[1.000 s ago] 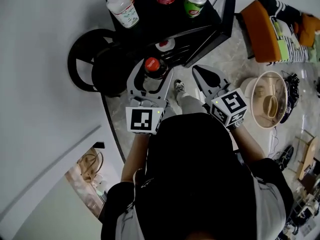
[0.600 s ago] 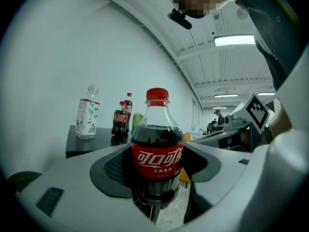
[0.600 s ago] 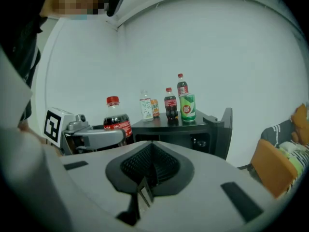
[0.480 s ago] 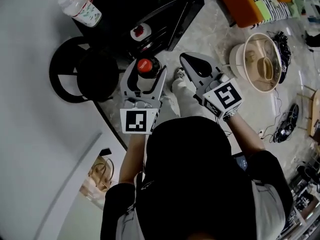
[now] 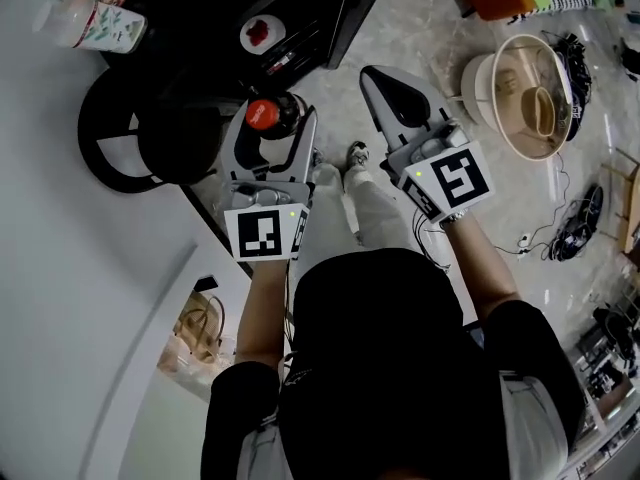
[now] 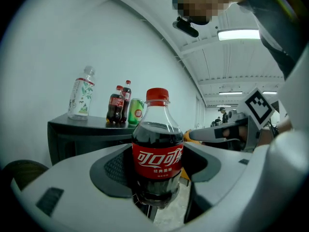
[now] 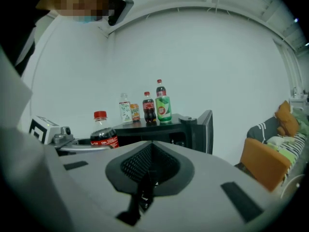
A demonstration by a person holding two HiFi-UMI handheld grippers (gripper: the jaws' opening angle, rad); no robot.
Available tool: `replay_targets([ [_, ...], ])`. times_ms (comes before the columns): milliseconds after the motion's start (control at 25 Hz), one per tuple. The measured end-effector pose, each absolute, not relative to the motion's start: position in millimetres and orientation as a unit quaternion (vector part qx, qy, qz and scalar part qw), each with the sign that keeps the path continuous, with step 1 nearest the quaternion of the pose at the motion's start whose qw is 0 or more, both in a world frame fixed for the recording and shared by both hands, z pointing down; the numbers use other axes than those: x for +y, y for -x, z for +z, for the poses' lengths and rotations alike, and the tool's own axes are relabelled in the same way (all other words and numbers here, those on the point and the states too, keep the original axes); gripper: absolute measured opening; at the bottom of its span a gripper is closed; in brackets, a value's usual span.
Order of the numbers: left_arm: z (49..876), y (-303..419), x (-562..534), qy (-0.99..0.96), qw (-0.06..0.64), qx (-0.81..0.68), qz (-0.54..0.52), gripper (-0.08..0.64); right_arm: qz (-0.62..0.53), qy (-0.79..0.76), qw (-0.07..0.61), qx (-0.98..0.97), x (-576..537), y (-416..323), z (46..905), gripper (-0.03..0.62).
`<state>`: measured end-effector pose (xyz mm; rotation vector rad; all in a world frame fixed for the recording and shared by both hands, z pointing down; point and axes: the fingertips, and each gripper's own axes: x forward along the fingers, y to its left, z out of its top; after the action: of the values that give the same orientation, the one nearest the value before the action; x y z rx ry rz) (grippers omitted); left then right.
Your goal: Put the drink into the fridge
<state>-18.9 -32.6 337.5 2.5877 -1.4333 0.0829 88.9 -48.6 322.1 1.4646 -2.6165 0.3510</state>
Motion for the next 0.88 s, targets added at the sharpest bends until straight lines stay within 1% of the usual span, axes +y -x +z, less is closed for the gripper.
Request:
replay_targets([
  [320, 396.5, -19.6, -54.6, -0.855, 0.108, -0.506, 0.029, 0.316, 0.163, -0.482, 0.076, -0.857, -52.6, -127.9, 401.0, 0.014],
  [480, 426.9, -18.8, -54.7, -0.851, 0.117, -0.511, 0.027, 0.316, 0.180, -0.481, 0.068, -0.856, -45.9, -125.1, 441.6, 0.014],
  [880, 515.4, -23.8, -82.7, -0.850, 0.109, -0.514, 0.035, 0.316, 0.174, -0.467, 0.088, -0.862, -64.7, -133.6, 528.6, 0.014],
])
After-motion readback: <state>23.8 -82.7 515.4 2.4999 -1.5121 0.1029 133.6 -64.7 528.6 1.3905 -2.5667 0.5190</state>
